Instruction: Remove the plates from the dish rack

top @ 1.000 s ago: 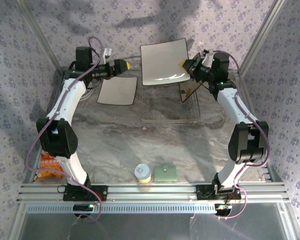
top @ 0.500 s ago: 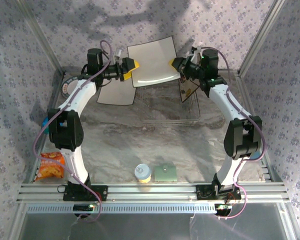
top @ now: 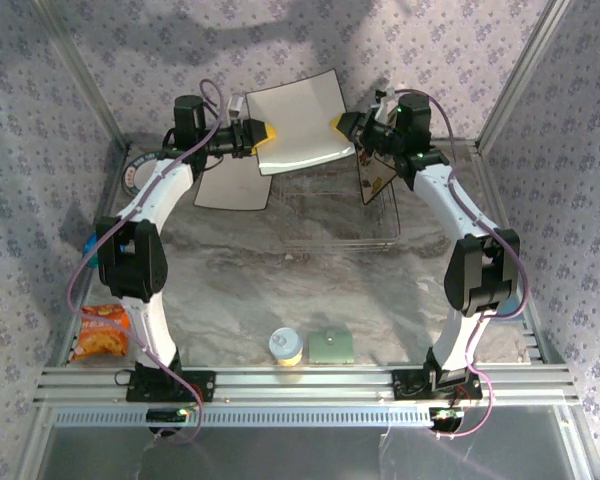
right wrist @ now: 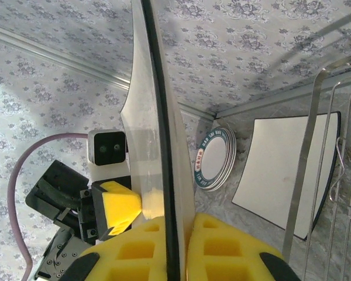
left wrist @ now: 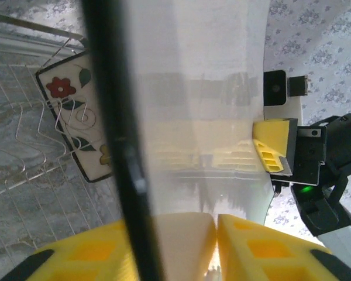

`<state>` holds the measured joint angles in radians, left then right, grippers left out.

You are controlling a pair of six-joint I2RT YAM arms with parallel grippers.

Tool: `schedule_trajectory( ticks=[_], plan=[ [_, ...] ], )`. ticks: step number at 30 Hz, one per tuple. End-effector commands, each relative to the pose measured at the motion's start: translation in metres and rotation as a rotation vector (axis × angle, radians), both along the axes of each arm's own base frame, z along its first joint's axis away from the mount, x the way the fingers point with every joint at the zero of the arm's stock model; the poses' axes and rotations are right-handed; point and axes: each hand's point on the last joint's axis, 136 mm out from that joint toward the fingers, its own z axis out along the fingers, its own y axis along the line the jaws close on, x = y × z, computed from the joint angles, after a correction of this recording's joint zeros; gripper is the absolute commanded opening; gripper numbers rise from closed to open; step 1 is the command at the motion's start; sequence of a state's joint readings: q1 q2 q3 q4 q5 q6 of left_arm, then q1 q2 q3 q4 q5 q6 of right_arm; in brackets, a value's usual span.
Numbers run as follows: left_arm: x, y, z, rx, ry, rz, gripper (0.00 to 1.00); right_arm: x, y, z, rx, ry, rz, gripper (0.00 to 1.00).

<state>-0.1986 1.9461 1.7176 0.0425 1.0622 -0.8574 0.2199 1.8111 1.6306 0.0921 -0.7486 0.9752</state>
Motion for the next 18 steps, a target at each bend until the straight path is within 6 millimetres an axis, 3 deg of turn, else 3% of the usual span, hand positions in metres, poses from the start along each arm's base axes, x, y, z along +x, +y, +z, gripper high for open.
schedule_trajectory(
  ticks=[1,10,16,18],
  plan=[
    [-0.003,-0.004,0.009,-0.013,-0.039,-0.03,0.29,-0.011,0.01,0.063,0.04,-0.197,0.06,0.0],
    [-0.006,-0.007,0.013,-0.019,-0.046,-0.04,0.0,-0.01,0.017,0.057,0.03,-0.181,0.079,0.0],
    [-0.006,-0.006,0.014,-0.019,-0.051,-0.03,0.0,-0.008,0.018,0.054,0.014,-0.168,0.076,0.0],
    [-0.005,-0.006,0.016,-0.021,-0.055,-0.026,0.0,-0.008,0.018,0.052,0.005,-0.163,0.077,0.16]
  ],
)
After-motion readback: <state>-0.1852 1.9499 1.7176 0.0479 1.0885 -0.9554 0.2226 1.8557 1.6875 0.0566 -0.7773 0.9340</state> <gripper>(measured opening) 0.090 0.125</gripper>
